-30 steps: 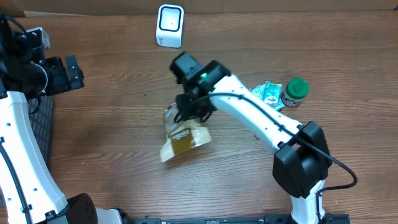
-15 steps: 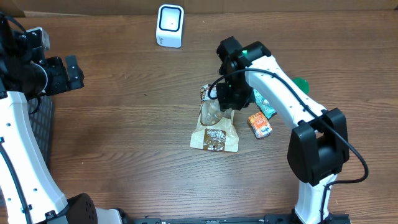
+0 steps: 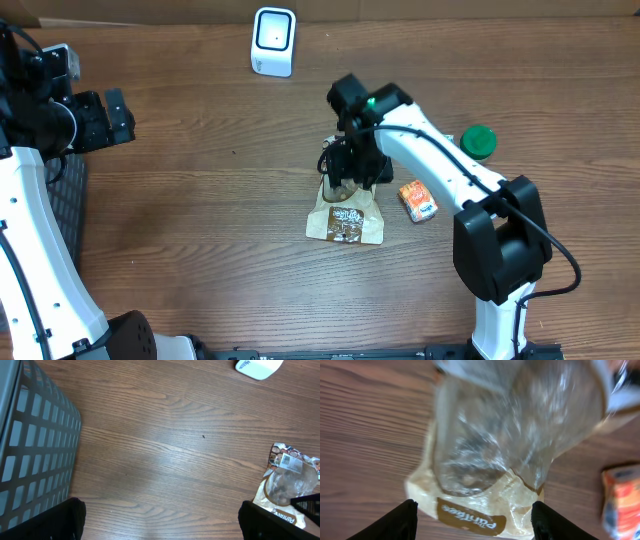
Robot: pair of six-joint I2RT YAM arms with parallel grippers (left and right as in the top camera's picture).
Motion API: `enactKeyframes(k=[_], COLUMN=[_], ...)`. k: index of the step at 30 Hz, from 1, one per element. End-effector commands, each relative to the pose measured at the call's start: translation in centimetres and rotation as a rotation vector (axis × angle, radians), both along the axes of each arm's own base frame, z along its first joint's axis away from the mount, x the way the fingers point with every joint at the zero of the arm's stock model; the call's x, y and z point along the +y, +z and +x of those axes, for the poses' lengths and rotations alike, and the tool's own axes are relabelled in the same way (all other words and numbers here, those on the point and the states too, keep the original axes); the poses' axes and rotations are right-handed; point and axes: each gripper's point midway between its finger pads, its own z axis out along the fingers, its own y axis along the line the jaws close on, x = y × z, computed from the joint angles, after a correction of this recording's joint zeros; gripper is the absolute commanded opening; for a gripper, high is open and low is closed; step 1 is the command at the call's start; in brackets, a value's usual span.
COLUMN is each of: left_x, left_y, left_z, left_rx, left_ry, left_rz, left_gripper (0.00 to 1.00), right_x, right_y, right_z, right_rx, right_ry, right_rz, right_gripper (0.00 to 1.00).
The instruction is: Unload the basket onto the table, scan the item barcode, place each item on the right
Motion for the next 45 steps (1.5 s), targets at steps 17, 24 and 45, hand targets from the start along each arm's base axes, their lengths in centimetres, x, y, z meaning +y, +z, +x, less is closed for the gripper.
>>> enactKeyframes(k=[17,24,45], left_x=[0.1,0.1,0.1], left_y=[0.3,0.3,0.3], left_z=[0.1,0.2,0.1], left_rx=[-0.011,-0.011,-0.011], left_ry=[-0.018,-0.018,-0.018], left_rz=[0.011,0.012,0.011], left_gripper=[1.00,1.00,1.00], right_x=[-2.2,-0.8,3.1], right_y=[-4.4,-6.4,-3.2], right_z=[1.1,1.0,3.6], right_rx=[0.072,0.091,-0.040], right_ry=[-0.127,-0.192,-0.095], right_rz=[0.287,0.464,0.629], right_gripper=[0.70,0.58,0.04])
